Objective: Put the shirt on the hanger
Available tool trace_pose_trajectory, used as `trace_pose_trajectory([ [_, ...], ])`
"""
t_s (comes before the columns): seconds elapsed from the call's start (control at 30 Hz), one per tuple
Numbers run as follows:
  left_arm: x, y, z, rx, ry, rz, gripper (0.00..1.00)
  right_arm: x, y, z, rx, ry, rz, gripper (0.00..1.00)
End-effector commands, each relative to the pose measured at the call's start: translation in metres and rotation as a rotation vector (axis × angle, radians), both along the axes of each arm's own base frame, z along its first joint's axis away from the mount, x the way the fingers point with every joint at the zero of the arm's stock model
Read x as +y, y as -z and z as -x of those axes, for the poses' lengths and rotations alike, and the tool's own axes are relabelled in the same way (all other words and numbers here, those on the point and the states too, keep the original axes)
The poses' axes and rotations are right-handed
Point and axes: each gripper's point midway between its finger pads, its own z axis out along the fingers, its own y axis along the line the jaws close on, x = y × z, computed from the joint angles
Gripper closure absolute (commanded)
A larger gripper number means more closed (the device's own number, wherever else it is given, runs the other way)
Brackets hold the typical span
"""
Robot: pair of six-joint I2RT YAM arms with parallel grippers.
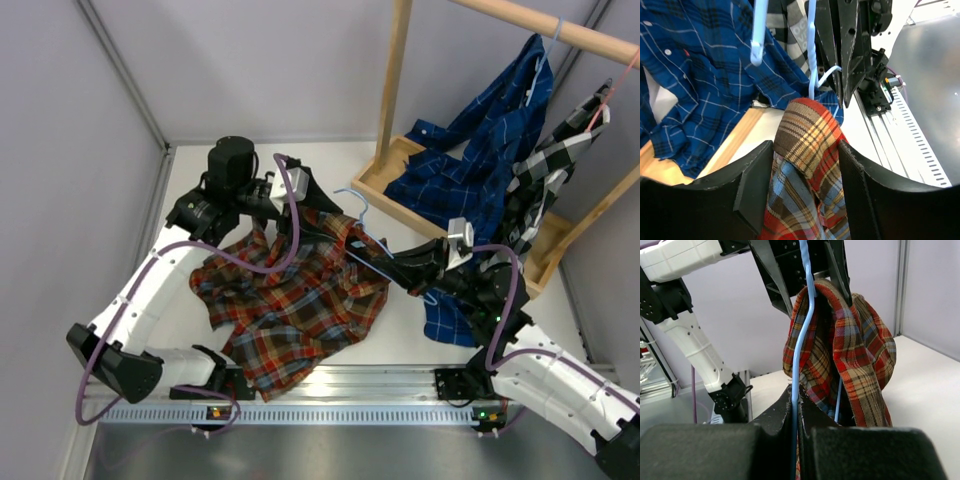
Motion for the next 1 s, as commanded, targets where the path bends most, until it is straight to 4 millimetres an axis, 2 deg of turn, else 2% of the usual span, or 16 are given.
trace_pose_trajectory([
  [0.0,0.001,-0.005,0.01,-0.073,0.039,0.026,0.42,-0.002,-0.042,0.015,-0.123,-0.035,-0.054,1.0],
  [0.17,-0.001,-0.006,0.017,-0.08,0.072,0.035,0.45,0.0,-0.053,0.022,-0.136,-0.077,-0.062,1.0],
  [0.3,-0.002,-0.006,0.021,-0.069,0.091,0.037,0.54,0.003,-0.054,0.025,-0.134,-0.106,-0.042,1.0],
  [0.4,-0.002,-0.002,0.024,-0.052,0.106,0.035,0.67,0.004,-0.058,0.028,-0.145,-0.124,-0.039,1.0],
  [0.5,-0.001,0.004,0.025,-0.048,0.106,0.029,1.0,0.005,-0.063,0.031,-0.161,-0.143,-0.03,1.0],
  [0.63,0.0,0.005,0.028,-0.042,0.113,0.031,1.0,0.006,-0.063,0.024,-0.155,-0.112,0.004,1.0],
  [0.67,0.0,0.003,0.027,-0.046,0.104,0.03,1.0,0.007,-0.057,0.021,-0.129,-0.102,0.024,1.0],
  [0.73,0.002,0.004,0.021,-0.066,0.048,0.017,1.0,0.004,-0.055,0.011,-0.097,-0.04,0.033,0.66],
  [0.77,0.004,0.005,0.017,-0.066,0.007,0.004,1.0,0.001,-0.053,0.007,-0.07,-0.008,0.039,0.33],
  [0.8,0.006,0.009,0.003,-0.051,-0.1,-0.026,1.0,-0.004,-0.038,-0.01,0.009,0.084,0.077,0.01],
  [0.87,0.015,0.008,-0.009,-0.03,-0.234,-0.05,1.0,-0.023,-0.035,-0.021,0.083,0.209,0.068,0.0],
  [0.9,0.019,0.009,-0.015,0.028,-0.315,-0.06,1.0,-0.037,-0.022,-0.036,0.19,0.322,0.063,0.01],
  [0.93,0.032,0.011,-0.035,0.034,-0.478,-0.074,1.0,-0.052,-0.024,-0.033,0.216,0.374,0.025,0.0],
  [0.97,0.04,0.012,-0.044,0.06,-0.572,-0.075,1.0,-0.061,-0.019,-0.035,0.255,0.417,0.008,0.0],
])
